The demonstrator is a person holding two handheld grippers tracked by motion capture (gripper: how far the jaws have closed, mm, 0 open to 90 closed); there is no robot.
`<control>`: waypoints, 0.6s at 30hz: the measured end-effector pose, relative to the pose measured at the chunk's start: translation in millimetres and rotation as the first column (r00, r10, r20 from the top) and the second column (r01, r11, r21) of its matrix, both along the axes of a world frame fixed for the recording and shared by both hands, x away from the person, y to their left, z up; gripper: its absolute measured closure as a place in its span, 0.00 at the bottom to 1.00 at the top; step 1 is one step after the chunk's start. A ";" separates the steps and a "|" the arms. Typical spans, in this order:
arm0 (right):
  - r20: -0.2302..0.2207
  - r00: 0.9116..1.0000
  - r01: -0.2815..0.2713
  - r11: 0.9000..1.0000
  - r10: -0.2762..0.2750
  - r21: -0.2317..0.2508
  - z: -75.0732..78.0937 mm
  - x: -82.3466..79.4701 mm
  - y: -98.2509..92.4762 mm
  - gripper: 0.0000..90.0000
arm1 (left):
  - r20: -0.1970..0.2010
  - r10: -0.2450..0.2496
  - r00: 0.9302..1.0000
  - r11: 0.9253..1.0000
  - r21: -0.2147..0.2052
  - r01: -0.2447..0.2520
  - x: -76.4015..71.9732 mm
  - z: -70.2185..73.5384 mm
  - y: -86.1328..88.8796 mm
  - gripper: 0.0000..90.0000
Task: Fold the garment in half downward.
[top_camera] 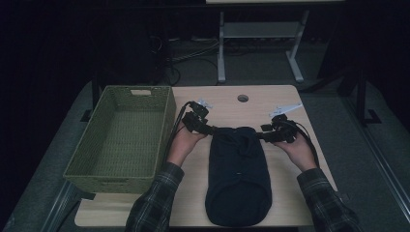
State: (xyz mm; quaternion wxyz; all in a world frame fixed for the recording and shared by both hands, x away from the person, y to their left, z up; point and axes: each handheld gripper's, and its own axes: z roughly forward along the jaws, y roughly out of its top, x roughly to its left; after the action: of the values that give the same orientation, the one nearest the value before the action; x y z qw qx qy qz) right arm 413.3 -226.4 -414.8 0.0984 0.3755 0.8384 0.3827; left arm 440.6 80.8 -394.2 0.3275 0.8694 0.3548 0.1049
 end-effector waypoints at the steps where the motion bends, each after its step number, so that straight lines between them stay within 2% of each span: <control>1: -0.008 1.000 0.004 1.000 -0.004 0.006 -0.5 2.4 0.1 0.54 | -0.010 0.006 1.000 1.000 -0.002 -0.006 6.1 -3.6 -0.4 0.47; 4: -0.007 1.000 0.010 1.000 -0.010 0.005 -0.4 5.4 0.7 0.54 | -0.023 0.011 1.000 1.000 0.004 -0.011 11.5 -8.6 -2.3 0.47; 6: -0.006 1.000 0.018 1.000 -0.018 0.006 0.5 10.9 1.4 0.54 | -0.035 0.019 0.999 1.000 0.005 -0.019 18.6 -16.9 -4.1 0.47; 9: 0.010 1.000 0.030 1.000 -0.030 0.009 0.8 13.8 1.3 0.54 | -0.046 0.022 0.999 1.000 0.009 -0.021 22.5 -23.3 -5.0 0.47; 14: -0.004 0.999 0.045 0.999 -0.045 0.015 -1.7 25.5 3.1 0.54 | -0.079 0.023 0.997 1.000 0.013 -0.022 29.5 -41.7 -10.9 0.46; 15: -0.004 0.999 0.045 0.999 -0.045 0.015 -1.7 25.5 3.1 0.54 | -0.079 0.023 0.997 1.000 0.013 -0.022 29.5 -41.7 -10.9 0.46; 17: -0.006 0.999 0.049 0.999 -0.049 0.013 -3.2 29.6 4.7 0.54 | -0.085 0.024 0.996 0.999 0.023 -0.023 31.2 -46.5 -12.8 0.46; 18: 0.005 0.998 0.058 0.998 -0.058 0.014 -5.2 32.5 5.8 0.54 | -0.087 0.022 0.996 0.999 0.041 -0.019 32.4 -50.4 -14.3 0.46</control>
State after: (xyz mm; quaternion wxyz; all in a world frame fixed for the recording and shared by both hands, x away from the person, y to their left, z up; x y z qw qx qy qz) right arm 445.8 -220.6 -420.0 0.1089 0.3993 0.8243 0.3864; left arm 473.0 66.6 -444.5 0.2929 0.8759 0.3756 0.0772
